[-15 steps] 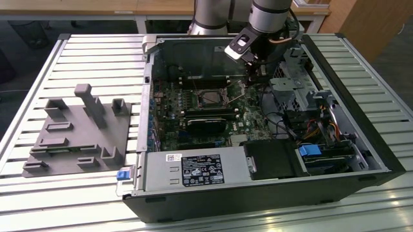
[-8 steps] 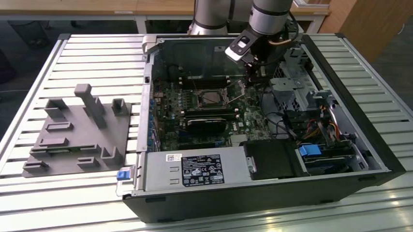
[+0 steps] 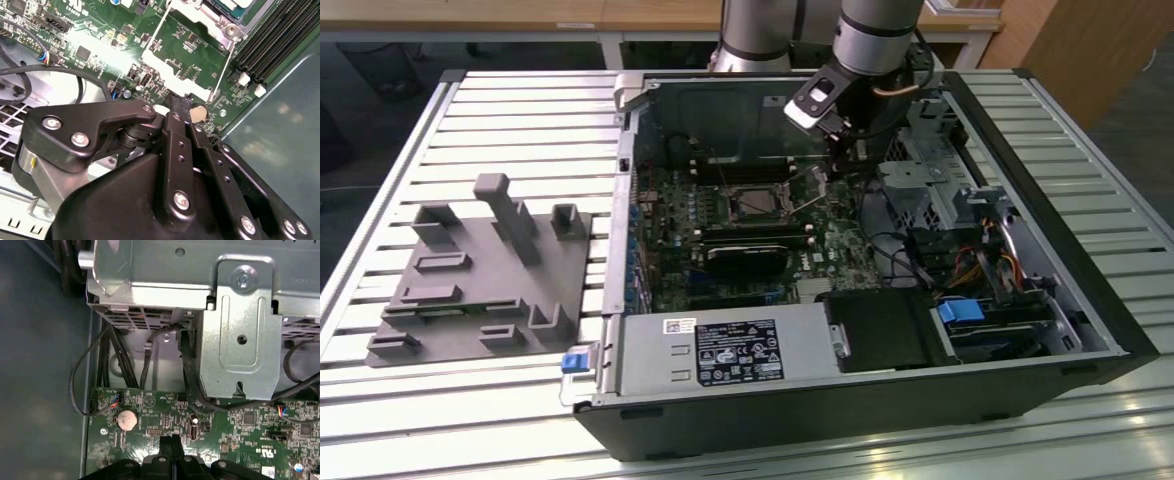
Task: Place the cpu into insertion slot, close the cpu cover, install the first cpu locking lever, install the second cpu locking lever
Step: 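Close the cpu cover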
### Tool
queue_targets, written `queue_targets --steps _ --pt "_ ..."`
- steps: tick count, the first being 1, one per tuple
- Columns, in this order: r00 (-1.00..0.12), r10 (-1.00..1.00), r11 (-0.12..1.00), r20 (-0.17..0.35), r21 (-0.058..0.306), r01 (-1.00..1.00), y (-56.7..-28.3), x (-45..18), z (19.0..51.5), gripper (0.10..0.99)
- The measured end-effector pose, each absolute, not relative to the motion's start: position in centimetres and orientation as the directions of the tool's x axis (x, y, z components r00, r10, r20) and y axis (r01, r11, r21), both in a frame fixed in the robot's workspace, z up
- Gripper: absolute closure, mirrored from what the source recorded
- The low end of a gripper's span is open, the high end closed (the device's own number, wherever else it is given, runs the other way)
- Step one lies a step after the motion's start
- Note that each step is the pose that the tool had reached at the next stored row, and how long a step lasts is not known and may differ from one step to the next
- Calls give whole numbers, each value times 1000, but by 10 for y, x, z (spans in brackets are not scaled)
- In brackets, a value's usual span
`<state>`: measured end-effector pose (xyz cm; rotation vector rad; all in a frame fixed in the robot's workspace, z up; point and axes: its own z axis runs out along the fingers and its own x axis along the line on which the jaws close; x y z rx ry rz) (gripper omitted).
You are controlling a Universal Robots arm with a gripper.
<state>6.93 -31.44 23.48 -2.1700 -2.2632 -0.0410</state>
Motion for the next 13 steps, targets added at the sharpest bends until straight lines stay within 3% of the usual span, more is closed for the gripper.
queue_targets --steps 13 --pt "-42 999 42 23 15 999 -314 59 234 980"
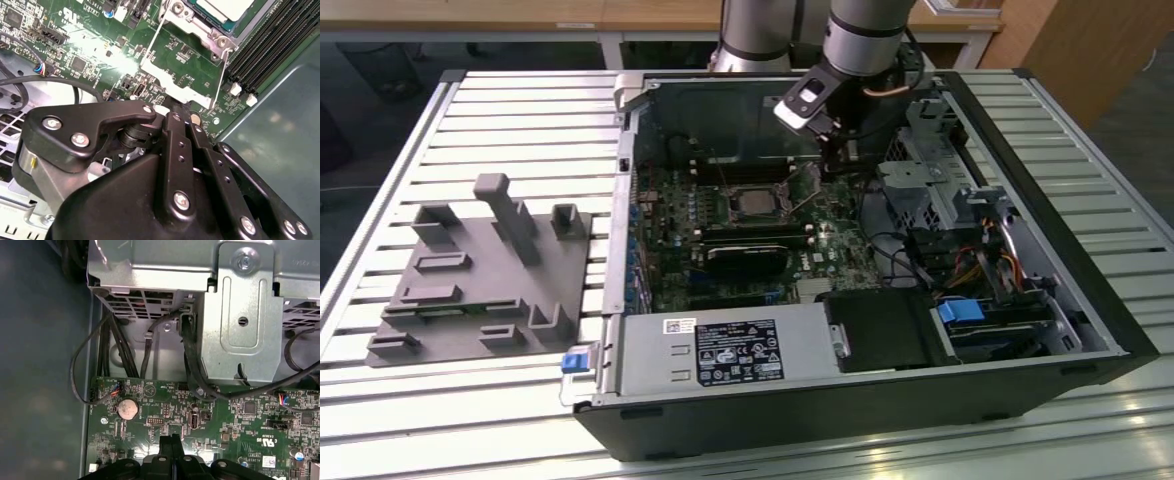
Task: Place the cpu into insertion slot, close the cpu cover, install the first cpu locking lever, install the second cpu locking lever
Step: 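Close the cpu cover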
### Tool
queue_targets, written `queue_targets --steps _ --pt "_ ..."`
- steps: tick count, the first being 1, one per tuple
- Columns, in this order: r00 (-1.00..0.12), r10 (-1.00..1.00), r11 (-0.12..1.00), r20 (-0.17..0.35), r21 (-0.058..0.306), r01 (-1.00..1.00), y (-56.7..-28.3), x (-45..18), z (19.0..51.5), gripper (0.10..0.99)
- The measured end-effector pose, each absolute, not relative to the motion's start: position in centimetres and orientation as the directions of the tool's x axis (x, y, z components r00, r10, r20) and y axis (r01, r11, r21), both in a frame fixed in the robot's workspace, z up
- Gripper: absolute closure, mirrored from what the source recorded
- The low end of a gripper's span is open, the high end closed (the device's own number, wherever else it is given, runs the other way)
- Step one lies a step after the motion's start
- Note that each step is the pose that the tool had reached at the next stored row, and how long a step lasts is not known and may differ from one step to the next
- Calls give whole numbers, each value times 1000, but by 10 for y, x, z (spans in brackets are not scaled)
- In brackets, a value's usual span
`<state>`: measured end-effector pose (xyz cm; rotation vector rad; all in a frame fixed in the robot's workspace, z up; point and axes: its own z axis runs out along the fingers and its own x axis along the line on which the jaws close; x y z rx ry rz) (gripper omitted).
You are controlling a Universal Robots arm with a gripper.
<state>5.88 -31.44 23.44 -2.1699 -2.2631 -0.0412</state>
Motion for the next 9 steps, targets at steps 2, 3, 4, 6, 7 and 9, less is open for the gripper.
queue_targets --steps 2,3,4,6,7,9 --pt "-42 999 42 23 15 999 -314 58 234 980" --pt "-42 999 42 23 15 999 -314 57 234 980" --pt "-42 999 42 23 15 999 -314 57 234 980" --pt "-42 999 42 22 15 999 -314 56 234 980" --pt "-42 999 42 22 15 999 -314 56 234 980" --pt "-42 999 42 23 15 999 -314 55 234 980"
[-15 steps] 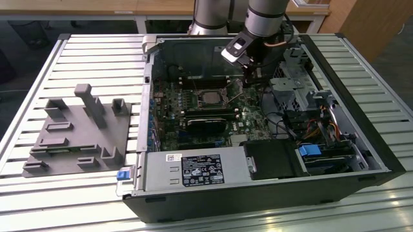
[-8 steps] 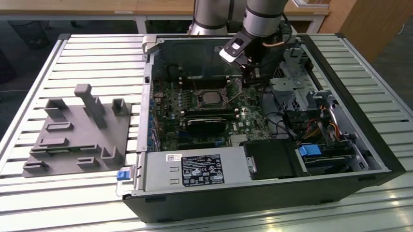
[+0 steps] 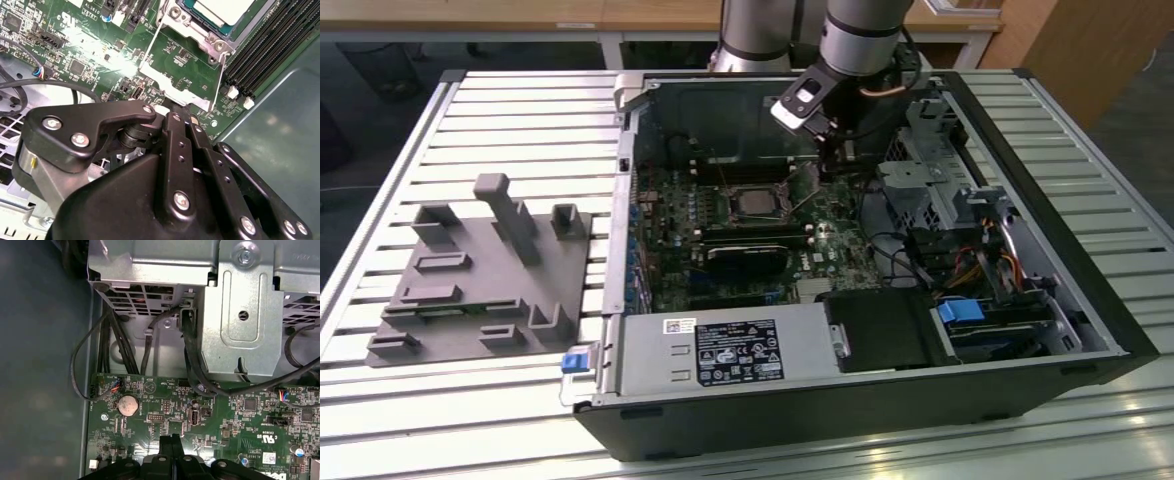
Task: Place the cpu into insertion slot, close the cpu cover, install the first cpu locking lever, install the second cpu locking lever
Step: 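Close the cpu cover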
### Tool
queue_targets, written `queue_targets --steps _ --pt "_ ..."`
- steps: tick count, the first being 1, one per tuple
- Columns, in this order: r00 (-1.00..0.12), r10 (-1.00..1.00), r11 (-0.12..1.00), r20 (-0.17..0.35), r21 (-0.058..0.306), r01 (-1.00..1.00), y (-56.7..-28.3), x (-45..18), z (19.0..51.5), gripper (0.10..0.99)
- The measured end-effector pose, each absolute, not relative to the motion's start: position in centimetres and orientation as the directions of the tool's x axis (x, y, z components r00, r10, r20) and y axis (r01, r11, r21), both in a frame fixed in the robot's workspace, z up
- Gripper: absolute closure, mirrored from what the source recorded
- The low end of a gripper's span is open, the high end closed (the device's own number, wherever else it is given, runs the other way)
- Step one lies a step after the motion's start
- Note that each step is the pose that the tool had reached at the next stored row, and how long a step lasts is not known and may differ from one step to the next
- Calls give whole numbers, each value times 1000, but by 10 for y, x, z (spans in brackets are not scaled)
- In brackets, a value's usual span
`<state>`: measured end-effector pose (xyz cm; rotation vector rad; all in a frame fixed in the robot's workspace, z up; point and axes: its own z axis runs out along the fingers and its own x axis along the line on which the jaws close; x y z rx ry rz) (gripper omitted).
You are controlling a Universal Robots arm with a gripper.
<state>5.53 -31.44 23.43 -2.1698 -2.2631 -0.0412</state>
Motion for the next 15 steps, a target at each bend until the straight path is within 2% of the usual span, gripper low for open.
queue_targets --steps 15 --pt "-42 999 42 23 15 999 -314 50 234 980"
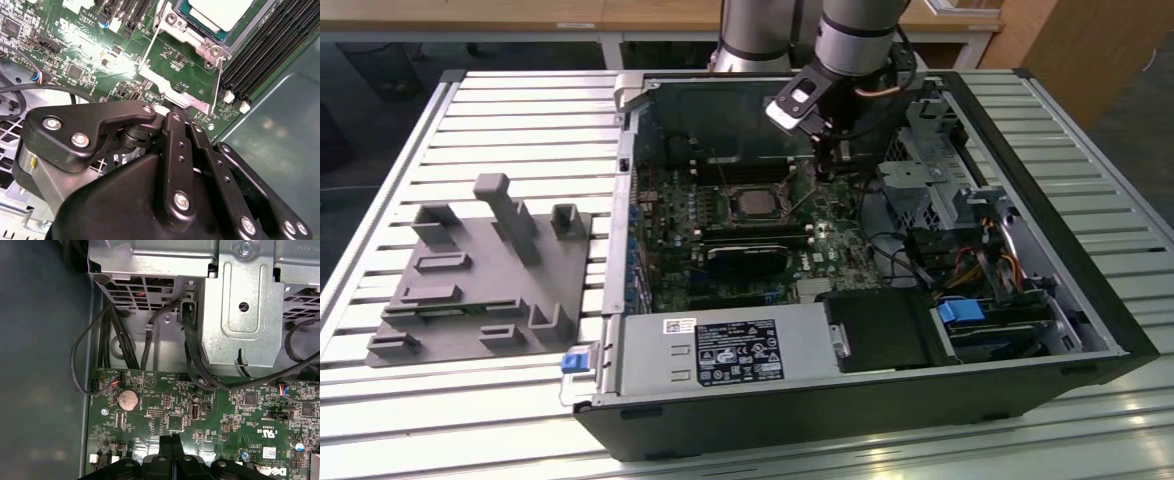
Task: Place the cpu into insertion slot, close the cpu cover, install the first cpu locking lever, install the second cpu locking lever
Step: 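Close the cpu cover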
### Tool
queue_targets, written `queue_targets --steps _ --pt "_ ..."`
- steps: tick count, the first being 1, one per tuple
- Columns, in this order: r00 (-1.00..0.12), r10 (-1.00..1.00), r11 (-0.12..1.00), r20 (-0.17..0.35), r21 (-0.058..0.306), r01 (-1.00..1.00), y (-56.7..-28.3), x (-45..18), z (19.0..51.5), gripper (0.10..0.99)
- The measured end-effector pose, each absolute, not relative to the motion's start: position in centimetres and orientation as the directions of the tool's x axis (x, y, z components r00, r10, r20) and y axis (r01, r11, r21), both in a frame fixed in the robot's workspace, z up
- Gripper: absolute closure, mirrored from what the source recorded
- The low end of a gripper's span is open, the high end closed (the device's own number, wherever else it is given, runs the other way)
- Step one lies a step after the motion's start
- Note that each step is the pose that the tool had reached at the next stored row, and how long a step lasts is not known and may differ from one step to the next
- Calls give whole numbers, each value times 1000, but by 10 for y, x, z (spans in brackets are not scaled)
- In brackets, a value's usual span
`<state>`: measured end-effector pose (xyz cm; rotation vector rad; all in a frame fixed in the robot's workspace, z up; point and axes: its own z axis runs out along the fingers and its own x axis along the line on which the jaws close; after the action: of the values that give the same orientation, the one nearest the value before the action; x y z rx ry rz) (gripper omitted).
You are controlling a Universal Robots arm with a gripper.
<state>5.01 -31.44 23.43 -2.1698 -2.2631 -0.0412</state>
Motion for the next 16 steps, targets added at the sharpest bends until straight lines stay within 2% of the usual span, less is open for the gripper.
queue_targets --steps 16 --pt "-42 999 42 23 15 999 -314 44 234 980"
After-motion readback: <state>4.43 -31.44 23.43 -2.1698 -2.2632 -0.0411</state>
